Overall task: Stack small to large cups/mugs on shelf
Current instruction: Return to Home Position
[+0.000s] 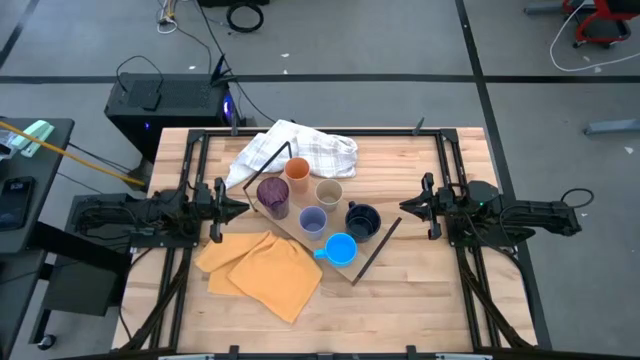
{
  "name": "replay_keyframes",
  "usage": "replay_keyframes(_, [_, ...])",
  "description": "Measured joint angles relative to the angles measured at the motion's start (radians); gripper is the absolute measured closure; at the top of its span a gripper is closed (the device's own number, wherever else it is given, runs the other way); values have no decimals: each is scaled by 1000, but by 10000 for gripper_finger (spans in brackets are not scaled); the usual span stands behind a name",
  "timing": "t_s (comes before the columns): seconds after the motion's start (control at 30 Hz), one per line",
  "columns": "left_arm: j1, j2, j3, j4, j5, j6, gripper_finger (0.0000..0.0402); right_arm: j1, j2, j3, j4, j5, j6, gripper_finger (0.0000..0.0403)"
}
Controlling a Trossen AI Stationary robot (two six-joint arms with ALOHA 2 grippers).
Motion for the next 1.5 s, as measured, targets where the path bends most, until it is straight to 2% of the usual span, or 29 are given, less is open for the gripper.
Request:
replay_keyframes(0.3, [0, 0, 0, 0, 0, 0, 376, 0, 0, 0, 0, 0, 0, 357])
replay_keyframes(0.7, [0, 0, 0, 0, 0, 0, 363, 0, 0, 0, 0, 0, 0, 357])
replay_keyframes(1.07, [0, 0, 0, 0, 0, 0, 376, 0, 0, 0, 0, 0, 0, 357])
replay_keyframes(1.5, [0, 0, 0, 0, 0, 0, 361, 0, 0, 0, 0, 0, 0, 357])
